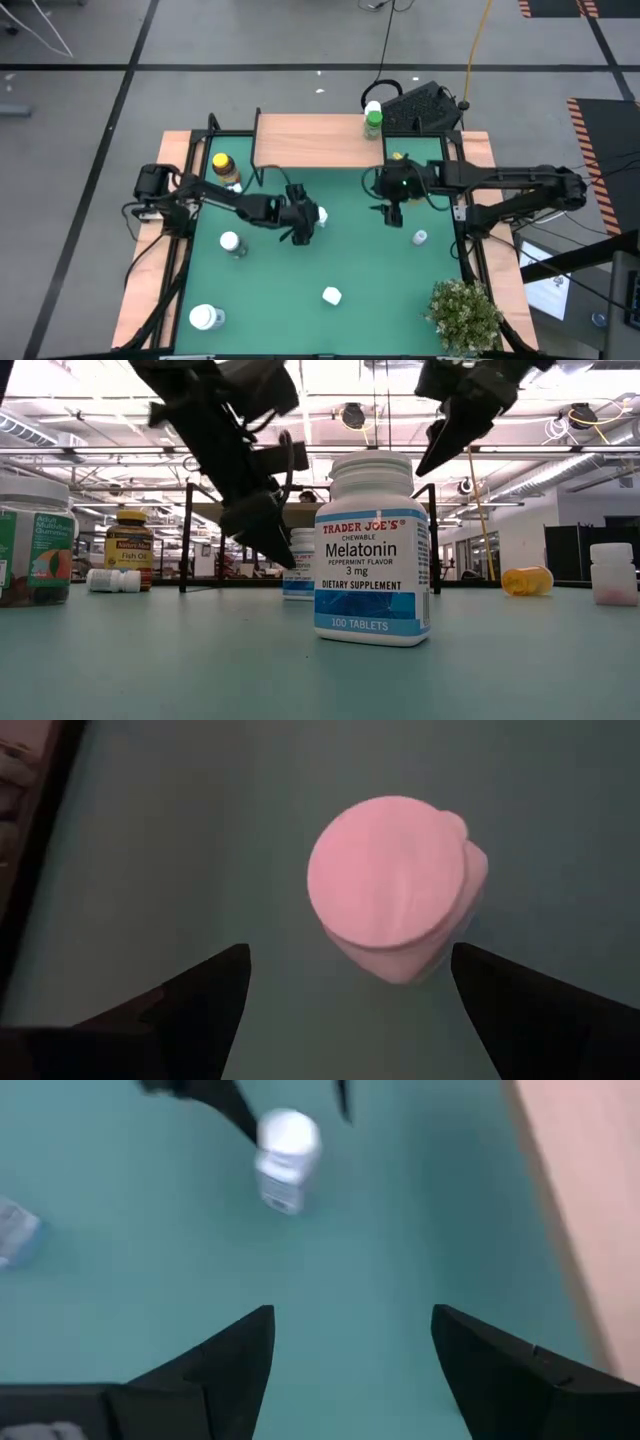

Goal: Pick and place medicine bottles onto shelf by color
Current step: Put the center small white medicine bottle on the shelf

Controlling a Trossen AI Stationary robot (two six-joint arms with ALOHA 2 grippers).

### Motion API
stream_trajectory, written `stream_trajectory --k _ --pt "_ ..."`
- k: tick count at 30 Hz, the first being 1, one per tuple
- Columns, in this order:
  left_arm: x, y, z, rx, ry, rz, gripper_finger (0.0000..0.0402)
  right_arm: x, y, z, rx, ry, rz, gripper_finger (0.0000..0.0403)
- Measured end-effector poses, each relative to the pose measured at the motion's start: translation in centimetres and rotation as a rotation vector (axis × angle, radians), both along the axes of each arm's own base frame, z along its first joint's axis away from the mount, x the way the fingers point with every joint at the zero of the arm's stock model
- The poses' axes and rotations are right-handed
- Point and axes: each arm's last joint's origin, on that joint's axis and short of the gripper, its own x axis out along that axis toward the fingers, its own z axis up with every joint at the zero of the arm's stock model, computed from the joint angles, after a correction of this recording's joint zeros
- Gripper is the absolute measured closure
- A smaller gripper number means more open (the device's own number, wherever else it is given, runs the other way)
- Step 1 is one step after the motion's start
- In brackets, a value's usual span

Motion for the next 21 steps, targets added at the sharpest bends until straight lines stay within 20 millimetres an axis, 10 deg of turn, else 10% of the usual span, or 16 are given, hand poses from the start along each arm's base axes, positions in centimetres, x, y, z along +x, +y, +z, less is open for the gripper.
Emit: stream_trajectory --k 10,21 --pt "0.8 3.5 0.5 -0.142 -0.079 -0.175 0.0053 -0.4 1.7 -2.9 0.015 -0.177 0.045 0.0138" --pt "0.0 3.0 -1.1 -0.169 -0.160 -0.236 0.0105 0.1 3.3 -3.7 0.039 -0.394 0.096 0.0138"
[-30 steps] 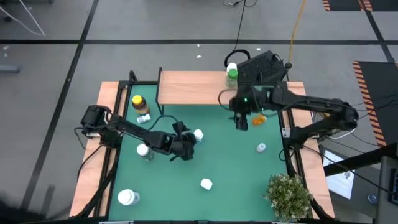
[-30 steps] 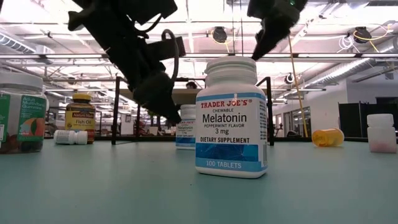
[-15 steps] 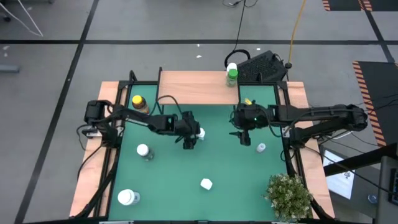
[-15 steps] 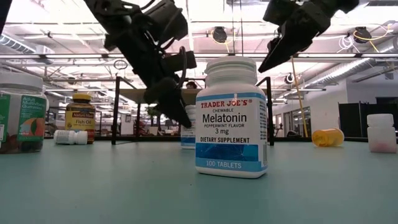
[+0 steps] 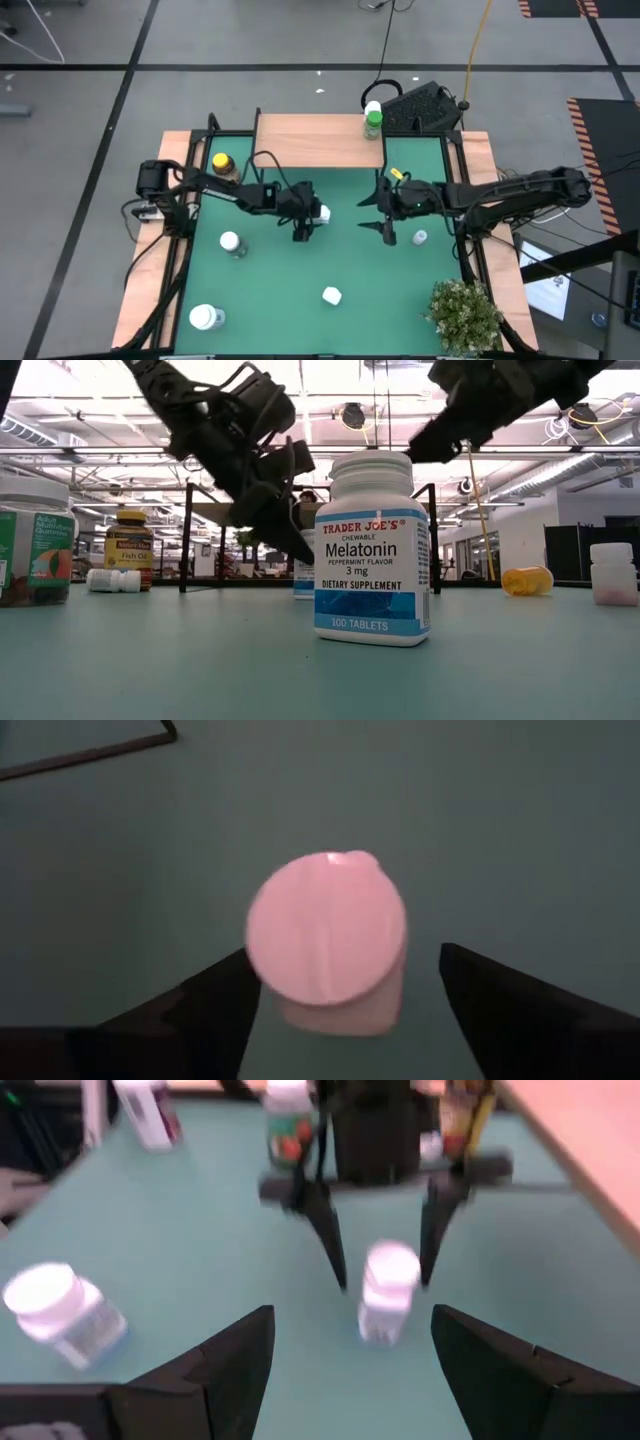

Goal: Pick and place medicine bottles onto shelf by color
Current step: Put the center small white medicine bottle on the shelf

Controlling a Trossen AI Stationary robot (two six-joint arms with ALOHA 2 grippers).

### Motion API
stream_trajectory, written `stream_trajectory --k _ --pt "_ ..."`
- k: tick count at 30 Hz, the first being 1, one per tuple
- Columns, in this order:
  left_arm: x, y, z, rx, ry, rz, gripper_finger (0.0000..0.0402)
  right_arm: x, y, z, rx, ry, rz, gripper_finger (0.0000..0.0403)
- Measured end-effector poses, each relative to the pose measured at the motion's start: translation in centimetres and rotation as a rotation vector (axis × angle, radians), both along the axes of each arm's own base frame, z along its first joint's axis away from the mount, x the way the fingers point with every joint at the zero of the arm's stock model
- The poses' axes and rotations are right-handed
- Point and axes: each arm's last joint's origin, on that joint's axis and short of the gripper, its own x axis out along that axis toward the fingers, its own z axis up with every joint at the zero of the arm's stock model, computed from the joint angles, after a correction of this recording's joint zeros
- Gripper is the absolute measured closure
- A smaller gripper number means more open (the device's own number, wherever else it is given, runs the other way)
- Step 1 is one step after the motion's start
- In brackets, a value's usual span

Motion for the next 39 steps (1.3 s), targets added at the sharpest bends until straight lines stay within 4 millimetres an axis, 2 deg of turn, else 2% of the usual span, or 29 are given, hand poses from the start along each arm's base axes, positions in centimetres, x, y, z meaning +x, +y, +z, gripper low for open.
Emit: stream_trajectory --k 7,13,20,24,32,39 --pt "-1.1 0.0 -1.4 -0.002 -0.049 -0.009 0.0187 0.2 0.2 0.4 -0.007 -0.054 0.014 0.0138" --pt "-1.2 -0.3 -1.6 -0.052 -0.057 -0.084 0.0229 0.6 0.2 0.2 -0.015 -0.059 0.017 0.0138" --pt "-1.0 -0.5 -1.4 -0.092 -0.092 -0.035 0.0227 1.2 0.3 -0.4 -0.018 -0.053 0.024 0.0138" --pt "-0.7 -1.0 -0.7 -0.085 -0.166 0.047 0.0233 2.3 0.3 -1.9 0.003 -0.012 0.029 0.0138" --pt "0.5 -3.6 1.1 -0.011 -0.264 -0.044 0.0237 5.0 0.3 -3.4 -0.010 -0.142 0.011 0.0138" --pt "1.2 -4.0 2.1 0.019 -0.285 -0.026 0.0237 5.7 0.3 -4.8 -0.005 -0.117 0.010 0.0138"
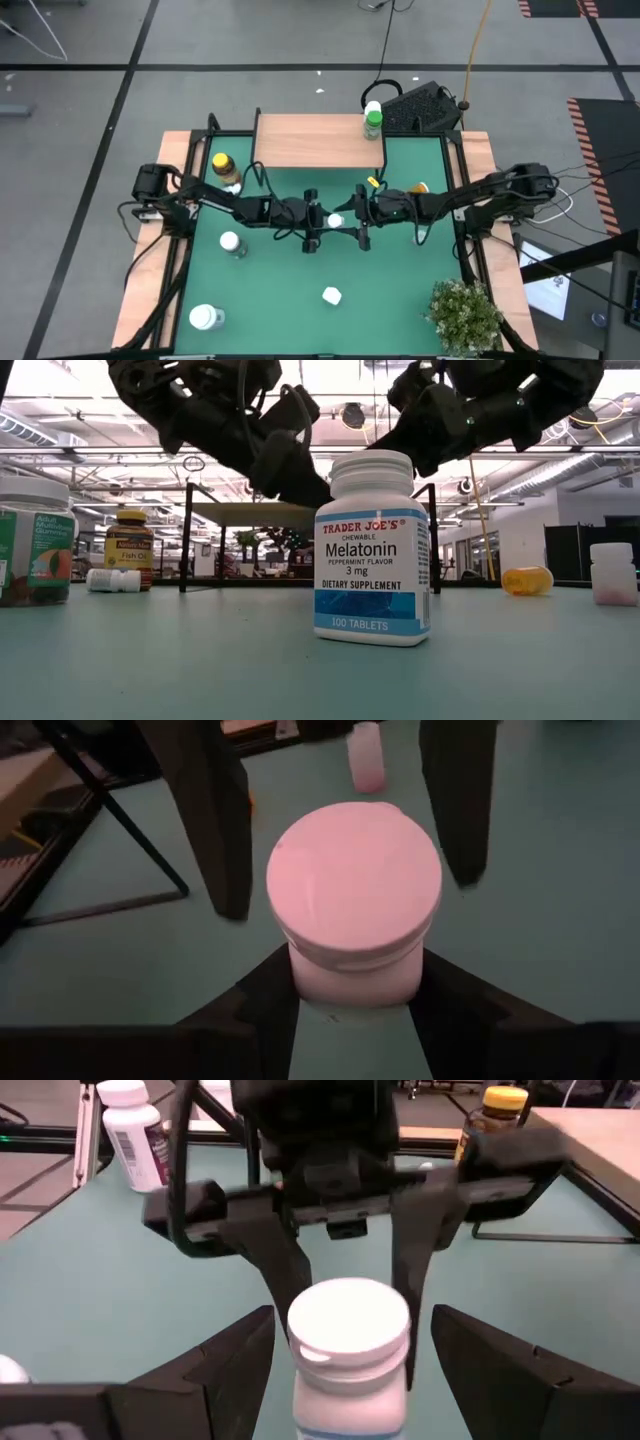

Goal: Pick and place medicine bottles onto shelf by color
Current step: Put the center small white medicine bottle on the shelf

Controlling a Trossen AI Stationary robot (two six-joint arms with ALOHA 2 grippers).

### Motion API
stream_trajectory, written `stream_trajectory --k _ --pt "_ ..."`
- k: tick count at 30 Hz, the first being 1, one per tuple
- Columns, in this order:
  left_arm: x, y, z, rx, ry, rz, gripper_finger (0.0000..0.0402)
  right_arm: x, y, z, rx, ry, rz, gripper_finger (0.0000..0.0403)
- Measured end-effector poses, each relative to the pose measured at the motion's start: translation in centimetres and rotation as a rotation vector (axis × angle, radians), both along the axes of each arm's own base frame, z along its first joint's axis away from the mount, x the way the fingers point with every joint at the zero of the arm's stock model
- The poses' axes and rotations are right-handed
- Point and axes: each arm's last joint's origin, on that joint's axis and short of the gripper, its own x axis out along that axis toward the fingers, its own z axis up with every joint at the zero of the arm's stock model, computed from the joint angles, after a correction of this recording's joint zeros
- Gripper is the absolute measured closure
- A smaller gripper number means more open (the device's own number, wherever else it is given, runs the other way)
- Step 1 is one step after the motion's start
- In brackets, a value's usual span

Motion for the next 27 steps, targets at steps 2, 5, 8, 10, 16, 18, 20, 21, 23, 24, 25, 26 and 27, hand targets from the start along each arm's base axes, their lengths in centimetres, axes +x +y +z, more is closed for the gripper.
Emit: stream_trajectory --k 2,5,8,10,16,18,20,21,23,24,25,26,27 --pt "0.05 0.05 0.03 -0.002 0.015 0.004 0.0237 0.13 0.03 -0.23 0.002 0.001 0.006 0.0138" --pt "0.06 0.10 0.02 -0.004 0.017 0.006 0.0238 0.23 0.07 -0.41 0.015 0.002 0.019 0.0138" --pt "0.08 0.10 0.06 -0.004 0.014 0.007 0.0238 0.24 0.06 -0.32 0.033 -0.004 0.009 0.0139" --pt "0.08 0.10 0.06 -0.004 0.014 0.007 0.0238 0.24 0.06 -0.31 0.039 -0.004 0.006 0.0148" --pt "0.08 0.07 0.06 -0.004 0.014 0.006 0.0231 0.19 0.05 -0.40 0.050 0.008 -0.001 0.0214" --pt "0.08 0.08 0.06 -0.006 0.014 0.008 0.0230 0.19 0.04 -0.40 0.044 0.008 -0.002 0.0236" --pt "0.08 0.08 0.06 -0.017 0.014 0.013 0.0229 0.19 0.04 -0.40 0.037 0.008 0.001 0.0243" --pt "0.08 0.08 0.06 -0.025 0.013 0.017 0.0228 0.19 0.04 -0.40 0.034 0.008 0.003 0.0243" --pt "0.08 0.07 0.06 -0.039 0.012 0.024 0.0228 0.13 0.05 -0.29 0.033 0.008 0.008 0.0243" --pt "0.10 0.05 0.09 -0.042 0.008 0.025 0.0227 0.06 0.01 -0.20 0.031 0.009 0.015 0.0241" --pt "0.11 0.05 0.12 -0.046 0.005 0.027 0.0226 -0.01 -0.10 -0.06 0.032 0.008 0.025 0.0235" --pt "0.13 0.01 0.15 -0.053 0.002 0.030 0.0222 -0.13 -0.21 0.12 0.034 0.008 0.036 0.0228" --pt "0.16 0.01 0.20 -0.064 -0.003 0.035 0.0217 -0.31 -0.36 0.35 0.034 0.011 0.046 0.0222"
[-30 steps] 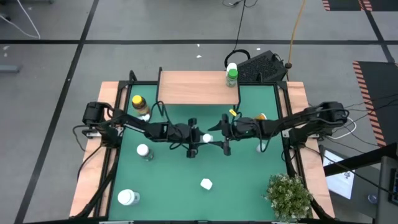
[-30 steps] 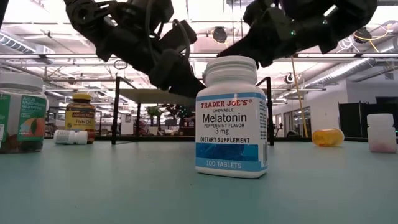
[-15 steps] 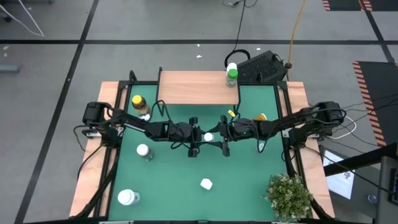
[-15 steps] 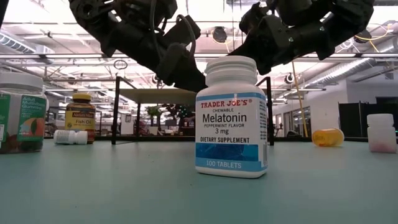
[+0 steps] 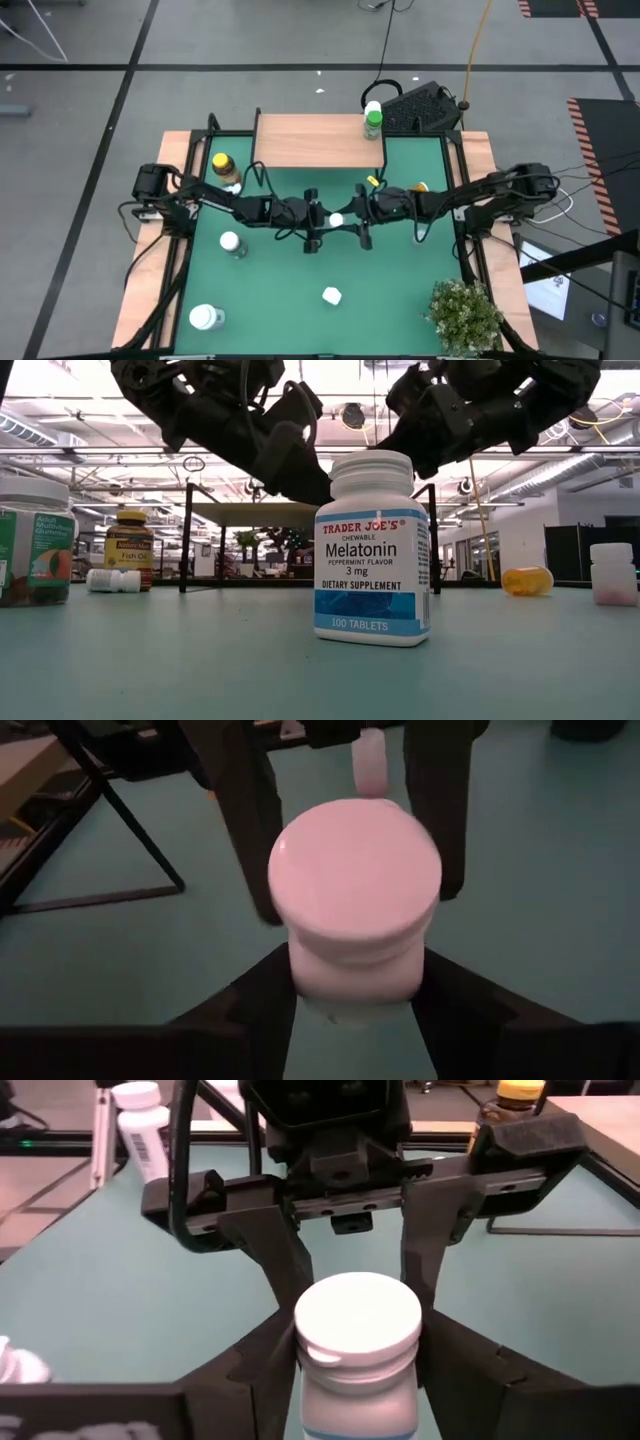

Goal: Pick and place medicine bottles onto shelf by color
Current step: Put the center small white medicine bottle on the shelf

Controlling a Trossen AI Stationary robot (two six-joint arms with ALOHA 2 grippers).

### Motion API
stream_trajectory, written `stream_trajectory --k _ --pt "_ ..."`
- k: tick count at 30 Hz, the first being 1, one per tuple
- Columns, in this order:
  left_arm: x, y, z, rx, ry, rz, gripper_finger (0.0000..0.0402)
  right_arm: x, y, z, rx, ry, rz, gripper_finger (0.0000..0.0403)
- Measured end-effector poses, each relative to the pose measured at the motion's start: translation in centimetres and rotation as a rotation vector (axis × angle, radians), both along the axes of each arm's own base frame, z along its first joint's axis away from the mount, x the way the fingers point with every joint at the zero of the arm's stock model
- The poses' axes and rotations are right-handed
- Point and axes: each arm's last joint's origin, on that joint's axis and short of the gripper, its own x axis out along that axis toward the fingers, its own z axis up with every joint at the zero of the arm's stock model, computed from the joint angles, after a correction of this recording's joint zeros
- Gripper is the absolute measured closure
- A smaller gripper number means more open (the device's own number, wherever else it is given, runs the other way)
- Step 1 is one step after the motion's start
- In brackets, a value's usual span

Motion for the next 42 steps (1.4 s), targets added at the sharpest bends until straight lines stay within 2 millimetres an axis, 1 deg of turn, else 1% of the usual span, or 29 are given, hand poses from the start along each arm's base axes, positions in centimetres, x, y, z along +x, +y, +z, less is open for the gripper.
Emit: stream_trajectory --k 4,8,11,13,16,20,24,27,32,39,42 --pt "-0.1 0.0 -0.1 -0.058 0.008 0.034 0.0178 -0.6 -0.8 1.1 -0.024 -0.018 -0.004 0.0222" --pt "-0.2 0.0 0.2 -0.104 -0.003 0.064 0.0122 -1.0 -1.6 2.0 -0.043 -0.049 0.000 0.0234" --pt "-0.4 0.0 -0.2 -0.098 0.049 0.066 0.0082 -1.6 -2.5 3.1 -0.071 -0.090 -0.018 0.0234" --pt "-0.6 0.2 -0.5 -0.083 0.077 0.092 0.0059 -2.5 -3.4 4.0 -0.103 -0.105 -0.049 0.0229" --pt "-0.8 0.3 -0.8 -0.076 0.112 0.133 0.0040 -4.0 -5.0 5.8 -0.154 -0.148 -0.111 0.0226" --pt "-0.8 0.4 -0.9 -0.093 0.114 0.157 0.0036 -6.4 -7.3 7.9 -0.234 -0.207 -0.215 0.0228" --pt "-0.8 0.3 -0.9 -0.114 0.111 0.168 0.0042 -8.2 -9.7 8.7 -0.248 -0.228 -0.255 0.0230" --pt "-0.8 0.4 -0.9 -0.119 0.110 0.172 0.0045 -9.0 -11.5 8.7 -0.226 -0.203 -0.251 0.0230" --pt "-0.8 0.4 -0.9 -0.118 0.109 0.173 0.0045 -9.5 -13.9 8.5 -0.212 -0.168 -0.249 0.0230" --pt "-0.8 0.4 -0.9 -0.119 0.112 0.174 0.0046 -9.8 -15.5 7.3 -0.144 -0.131 -0.193 0.0231" --pt "-0.9 0.2 -0.9 -0.125 0.114 0.174 0.0046 -9.8 -16.2 6.7 -0.127 -0.108 -0.208 0.0231"
